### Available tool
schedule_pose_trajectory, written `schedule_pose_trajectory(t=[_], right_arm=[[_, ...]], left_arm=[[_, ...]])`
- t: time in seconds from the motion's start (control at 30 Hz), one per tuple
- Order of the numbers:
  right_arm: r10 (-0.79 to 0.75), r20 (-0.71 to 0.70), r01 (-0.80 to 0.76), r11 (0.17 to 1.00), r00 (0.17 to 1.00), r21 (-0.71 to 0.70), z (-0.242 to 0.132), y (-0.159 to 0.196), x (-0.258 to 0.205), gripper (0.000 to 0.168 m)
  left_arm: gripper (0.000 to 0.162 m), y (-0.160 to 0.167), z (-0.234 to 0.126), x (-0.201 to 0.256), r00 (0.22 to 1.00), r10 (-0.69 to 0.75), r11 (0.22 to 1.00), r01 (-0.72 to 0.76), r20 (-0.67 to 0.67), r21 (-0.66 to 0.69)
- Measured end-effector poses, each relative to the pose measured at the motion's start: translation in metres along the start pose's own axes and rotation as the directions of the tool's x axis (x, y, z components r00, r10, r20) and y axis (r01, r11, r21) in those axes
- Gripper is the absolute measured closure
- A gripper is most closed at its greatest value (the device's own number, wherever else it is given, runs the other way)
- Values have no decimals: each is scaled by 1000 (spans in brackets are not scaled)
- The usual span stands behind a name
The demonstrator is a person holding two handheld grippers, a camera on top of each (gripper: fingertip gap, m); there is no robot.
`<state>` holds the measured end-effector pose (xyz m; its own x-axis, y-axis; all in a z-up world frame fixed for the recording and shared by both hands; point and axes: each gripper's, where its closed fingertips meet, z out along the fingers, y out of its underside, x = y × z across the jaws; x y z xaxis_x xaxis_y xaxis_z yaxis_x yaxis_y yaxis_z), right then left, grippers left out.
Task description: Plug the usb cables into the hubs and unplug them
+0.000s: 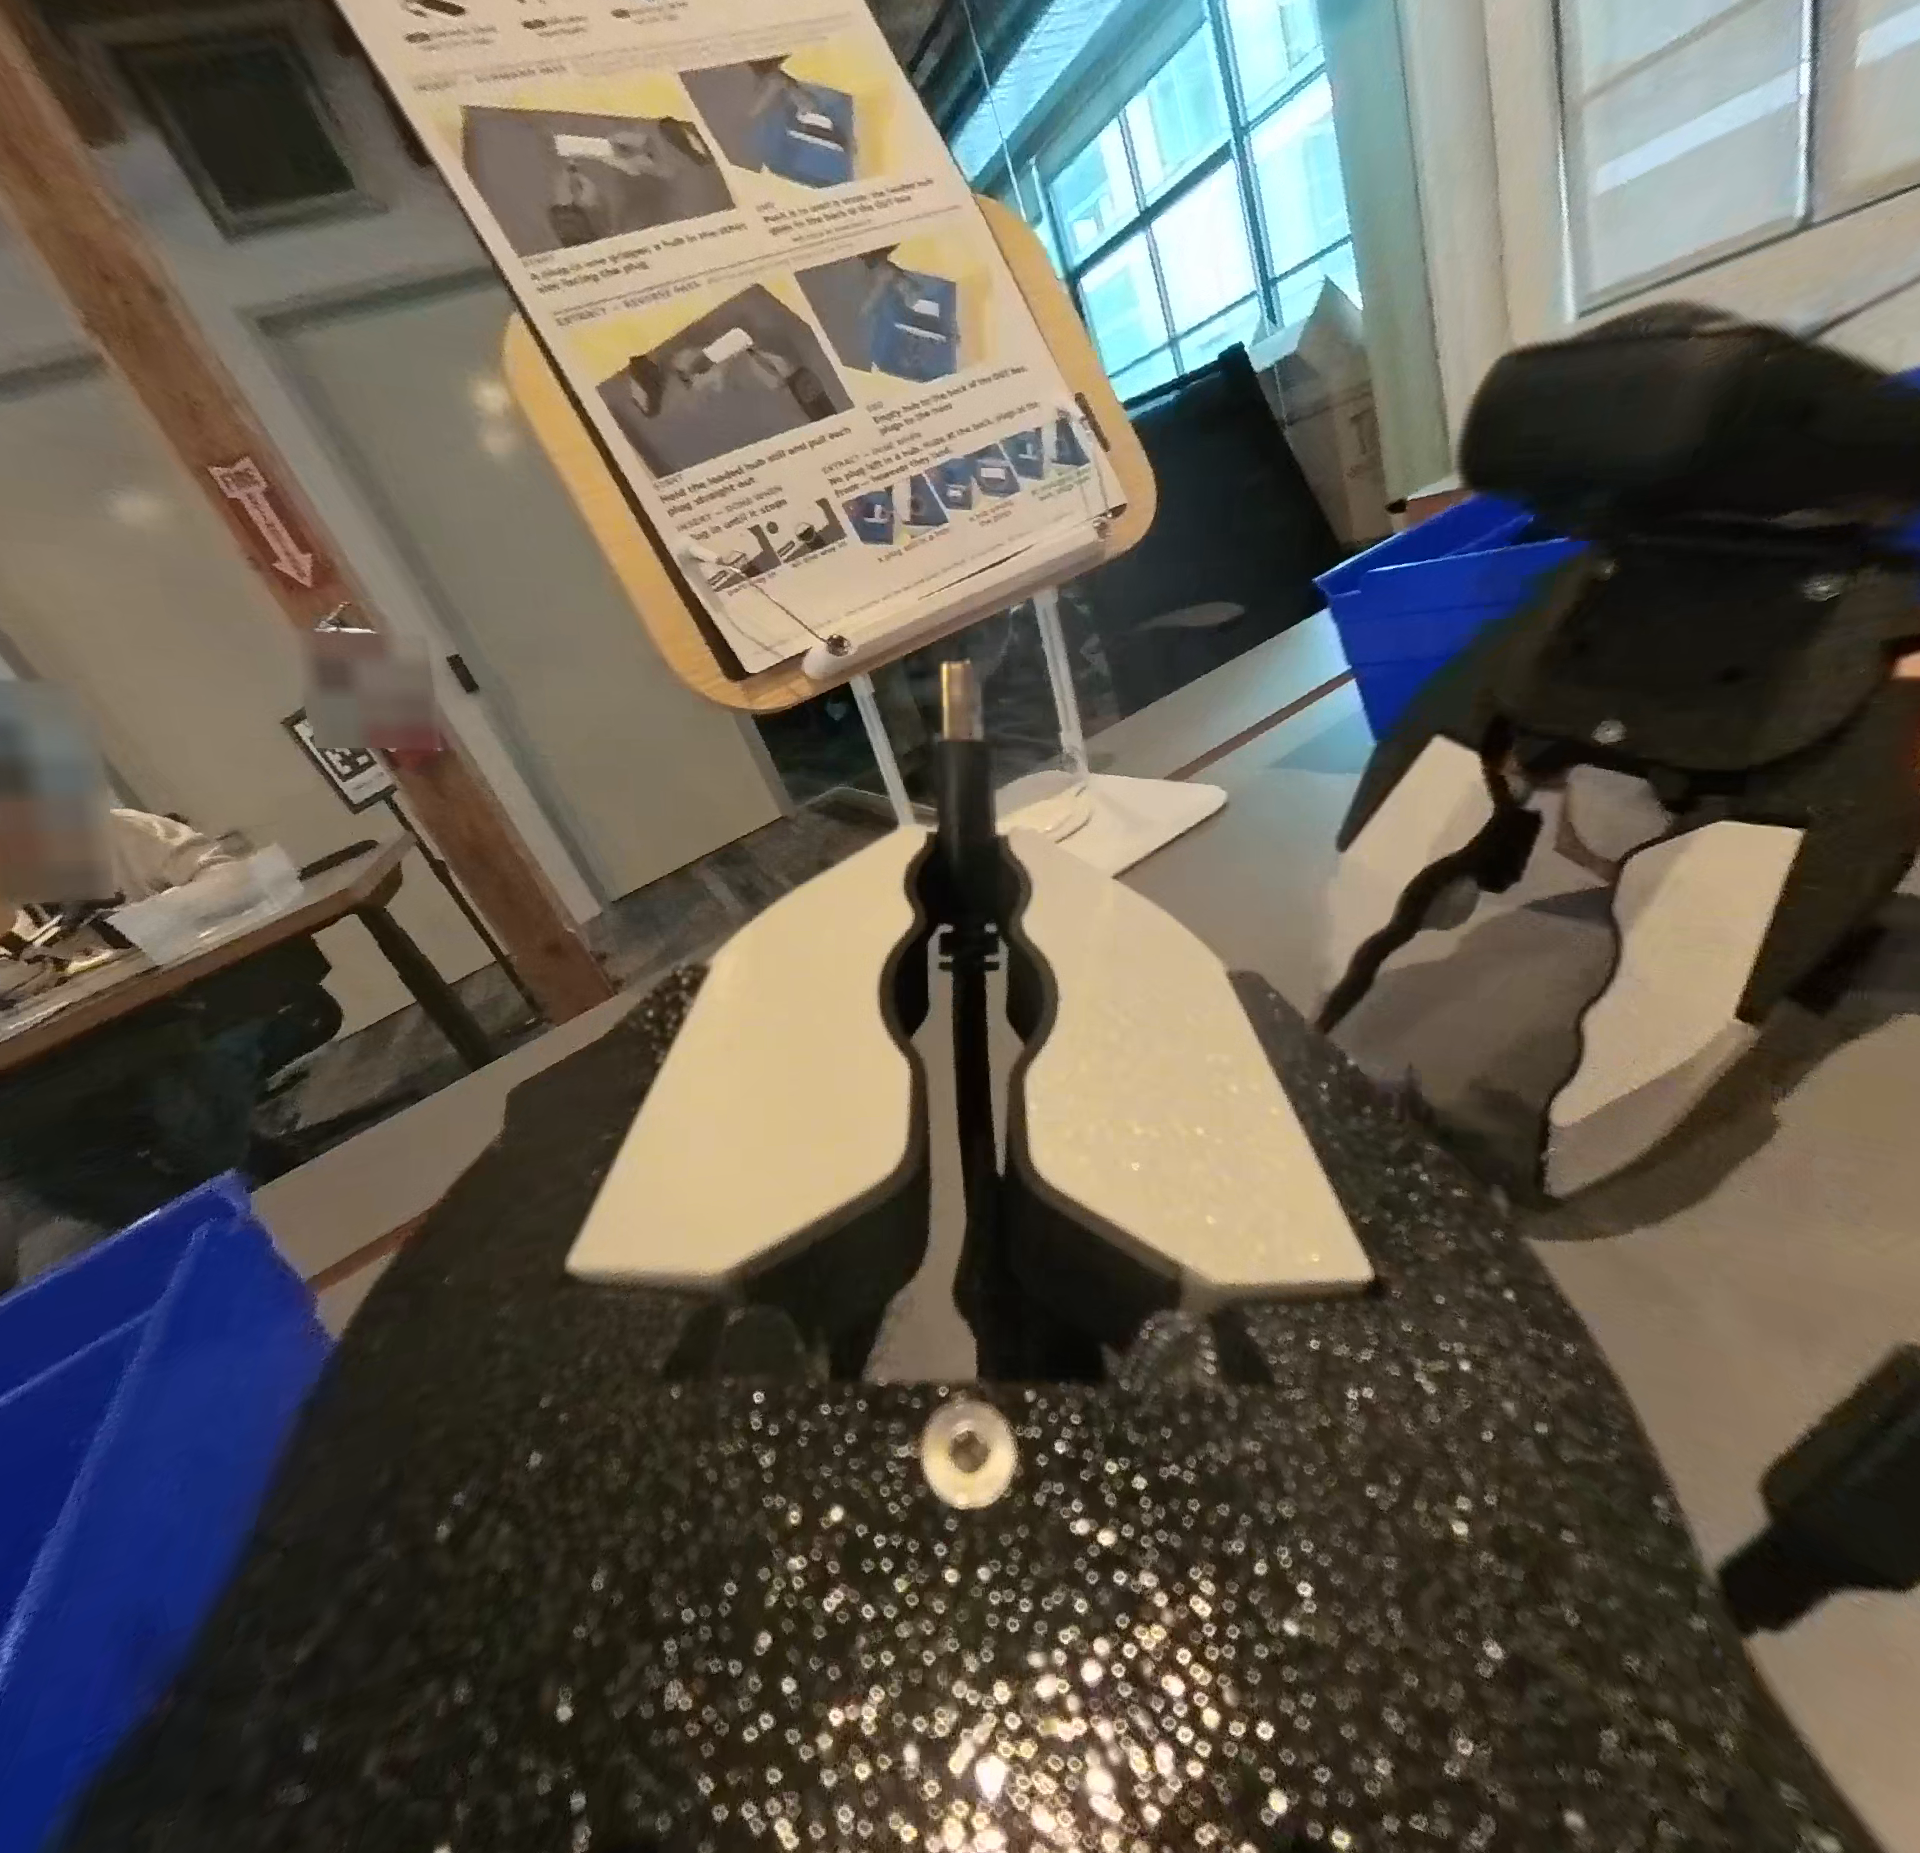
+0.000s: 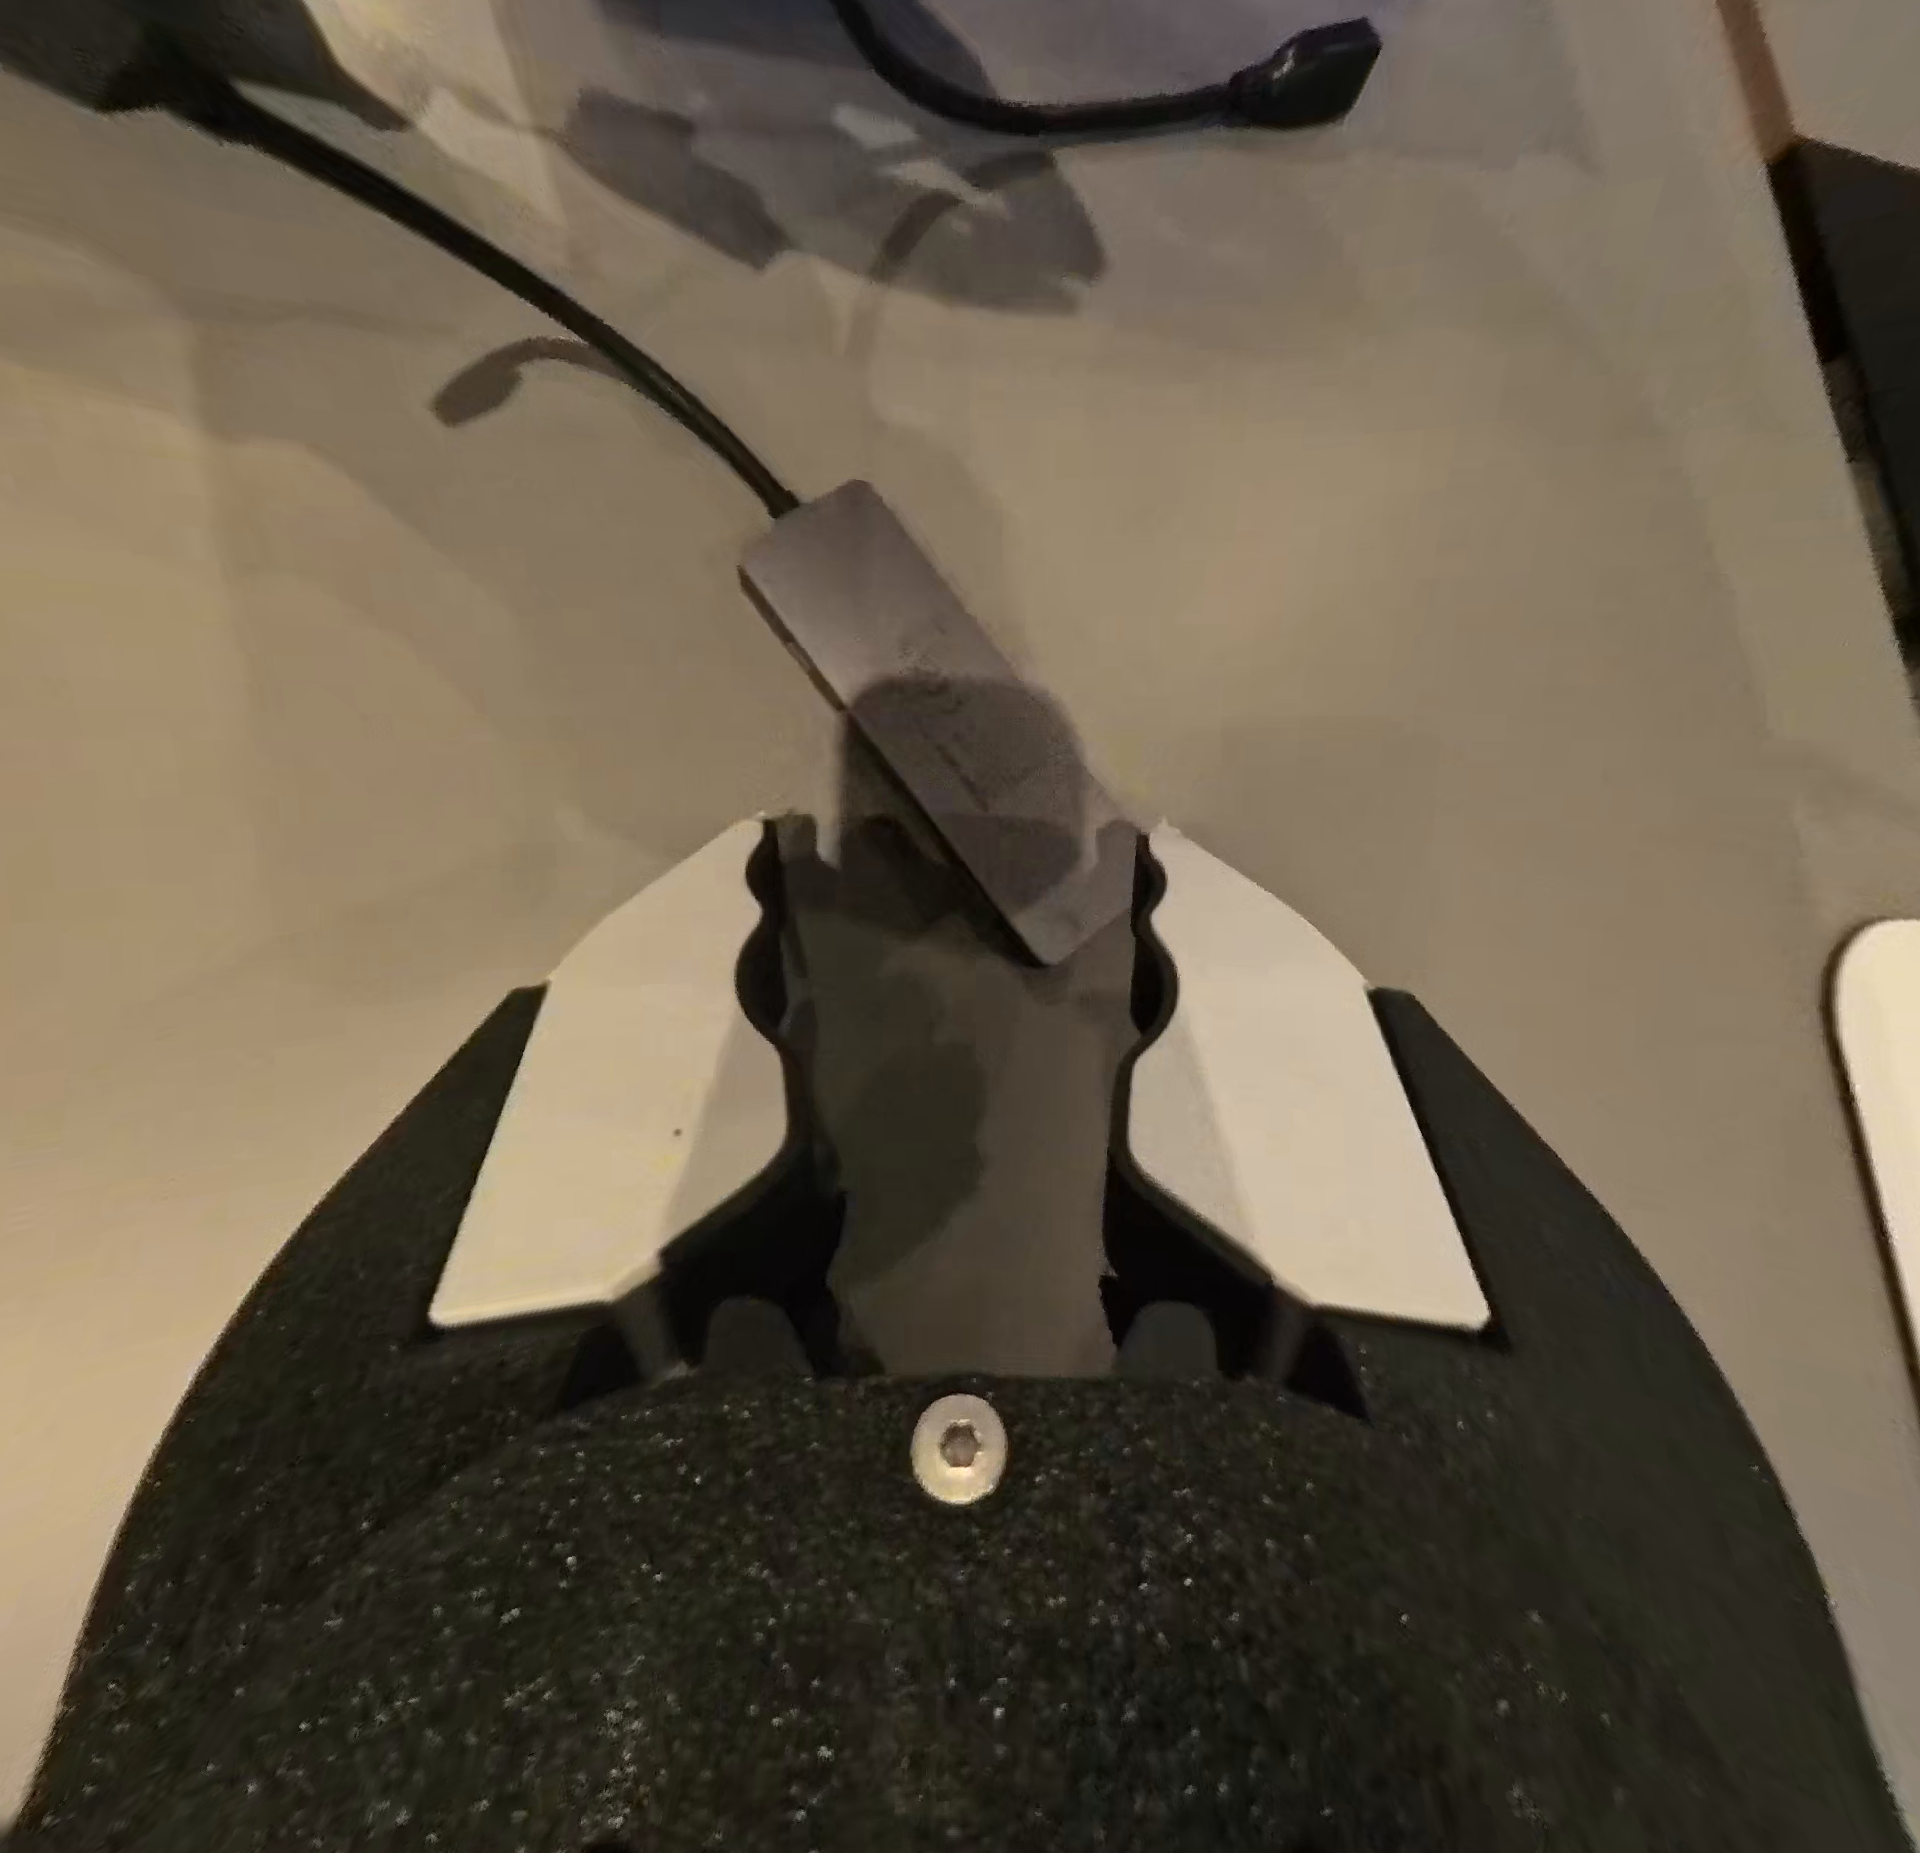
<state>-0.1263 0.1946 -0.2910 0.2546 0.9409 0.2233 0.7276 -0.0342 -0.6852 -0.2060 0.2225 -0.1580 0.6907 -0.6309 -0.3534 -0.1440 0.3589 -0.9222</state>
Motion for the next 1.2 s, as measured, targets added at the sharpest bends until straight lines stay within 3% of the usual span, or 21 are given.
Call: schedule_pose_trajectory(t=[0.17,0.37,0.57,0.83,1.0,1.2], right_arm=[[25,83,-24,1000,996,-13,12,-4,6,107],[-7,98,11,999,995,-36,16,3,11,110],[48,209,-44,999,977,-24,19,4,7,114],[94,185,-94,996,978,-4,19,4,6,124],[240,84,-242,970,967,14,17,4,14,129],[490,27,-489,859,871,151,-5,-1,31,132]], left_arm=[[153,5,2,-3,997,-81,997,81,14,17],[153,9,4,5,999,-37,999,37,4,18],[153,9,5,11,1000,4,1000,-4,-11,14],[153,9,3,0,999,-43,999,43,0,14],[153,10,3,-6,997,-73,997,73,9,11],[153,1,-2,-19,990,-137,991,136,25,15]])
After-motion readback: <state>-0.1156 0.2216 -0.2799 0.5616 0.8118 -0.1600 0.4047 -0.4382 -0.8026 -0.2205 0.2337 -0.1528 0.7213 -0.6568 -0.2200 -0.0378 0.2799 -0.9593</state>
